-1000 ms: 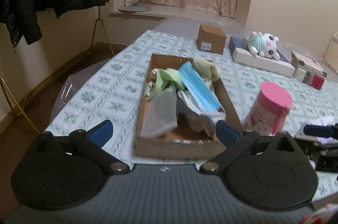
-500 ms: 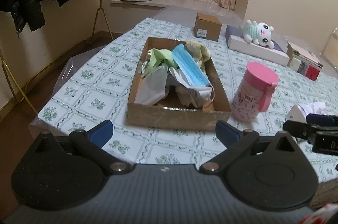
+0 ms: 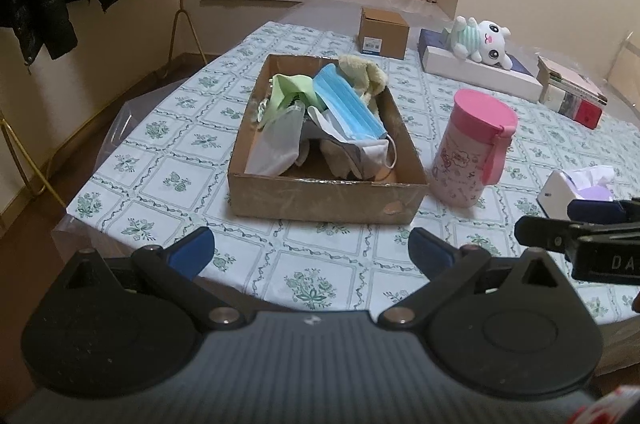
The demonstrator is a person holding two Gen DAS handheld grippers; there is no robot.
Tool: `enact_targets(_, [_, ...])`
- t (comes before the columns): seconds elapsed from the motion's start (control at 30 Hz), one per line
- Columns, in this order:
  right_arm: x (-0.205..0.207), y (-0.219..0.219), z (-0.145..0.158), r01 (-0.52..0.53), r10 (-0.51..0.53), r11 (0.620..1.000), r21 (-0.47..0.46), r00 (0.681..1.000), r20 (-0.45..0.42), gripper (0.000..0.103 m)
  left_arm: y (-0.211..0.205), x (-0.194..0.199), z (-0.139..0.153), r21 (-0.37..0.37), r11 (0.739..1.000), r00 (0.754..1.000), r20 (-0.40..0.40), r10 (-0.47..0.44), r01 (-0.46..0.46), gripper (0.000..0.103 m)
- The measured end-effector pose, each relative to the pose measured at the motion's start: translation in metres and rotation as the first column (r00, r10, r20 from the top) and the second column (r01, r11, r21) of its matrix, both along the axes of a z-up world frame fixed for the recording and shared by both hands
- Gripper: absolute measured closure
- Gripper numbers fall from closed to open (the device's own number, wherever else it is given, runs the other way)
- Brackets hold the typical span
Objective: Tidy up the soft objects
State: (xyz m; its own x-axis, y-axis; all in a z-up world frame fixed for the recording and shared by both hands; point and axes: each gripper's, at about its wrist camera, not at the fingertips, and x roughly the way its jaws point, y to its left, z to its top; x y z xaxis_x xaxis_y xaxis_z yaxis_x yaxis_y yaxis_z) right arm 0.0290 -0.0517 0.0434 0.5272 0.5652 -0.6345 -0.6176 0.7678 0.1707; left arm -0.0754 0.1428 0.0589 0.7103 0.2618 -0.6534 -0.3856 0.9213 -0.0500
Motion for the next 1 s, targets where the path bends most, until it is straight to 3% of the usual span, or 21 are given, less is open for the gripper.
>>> enact_targets(1.0, [-0.0006,0.0008,-0.0026,0.005,-0.005,1.0,0.001,1.0,-0.003,0.02,-0.0036,0.0019,-0.0025,0.002,1.0,1.0,-0.001,-0.007,0.007,0.001])
